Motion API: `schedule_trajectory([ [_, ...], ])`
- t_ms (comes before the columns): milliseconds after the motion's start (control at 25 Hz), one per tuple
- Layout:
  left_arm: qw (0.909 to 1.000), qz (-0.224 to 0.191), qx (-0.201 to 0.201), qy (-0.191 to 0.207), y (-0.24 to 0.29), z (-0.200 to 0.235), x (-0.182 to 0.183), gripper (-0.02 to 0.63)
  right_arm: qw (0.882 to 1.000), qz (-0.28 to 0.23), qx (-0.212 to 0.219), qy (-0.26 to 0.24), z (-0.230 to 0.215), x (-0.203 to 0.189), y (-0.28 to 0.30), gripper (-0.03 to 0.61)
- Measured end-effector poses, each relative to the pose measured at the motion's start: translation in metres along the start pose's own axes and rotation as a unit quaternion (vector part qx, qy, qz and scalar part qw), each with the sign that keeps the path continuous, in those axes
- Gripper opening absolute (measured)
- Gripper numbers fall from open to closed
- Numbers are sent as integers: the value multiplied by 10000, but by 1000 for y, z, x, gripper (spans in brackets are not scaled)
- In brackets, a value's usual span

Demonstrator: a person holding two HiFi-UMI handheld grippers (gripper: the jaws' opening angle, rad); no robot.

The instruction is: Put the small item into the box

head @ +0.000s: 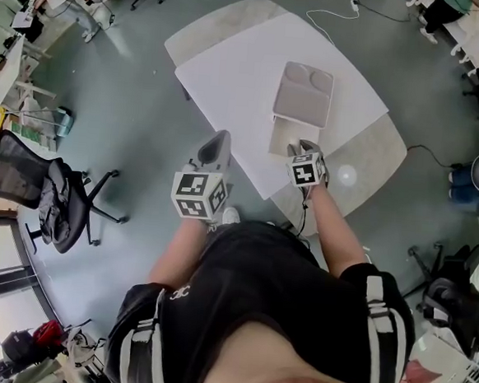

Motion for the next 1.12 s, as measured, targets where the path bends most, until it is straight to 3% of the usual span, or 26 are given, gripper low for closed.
schedule_trajectory([
  [280,9999,28,30,-131,2,13,-5,12,9995,263,-150,10,-4,-4,10,137],
  [520,9998,17,-93,-197,13,13,-3,12,9997,145,-120,145,-10,-1,15,173],
  [800,9993,-20,-343,-166,25,12,-1,12,9956,-538,-159,753,-10,21,-4,171],
  [1000,9983,-75,-571,-94,38,5,7,12,9850,-1376,-223,1016,-16,54,-35,66],
  [1120,9974,-130,-703,-53,45,1,12,12,9759,-1892,-335,1039,-20,75,-56,37],
])
Point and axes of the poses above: the fingertips, and each gripper's own axes: y forward along the fingers, z to its left, x out of its top, the point moved 1 cm from there along -y, backward along the fingers, and after that the axes turned 12 degrees about y, right-handed, at the moved point
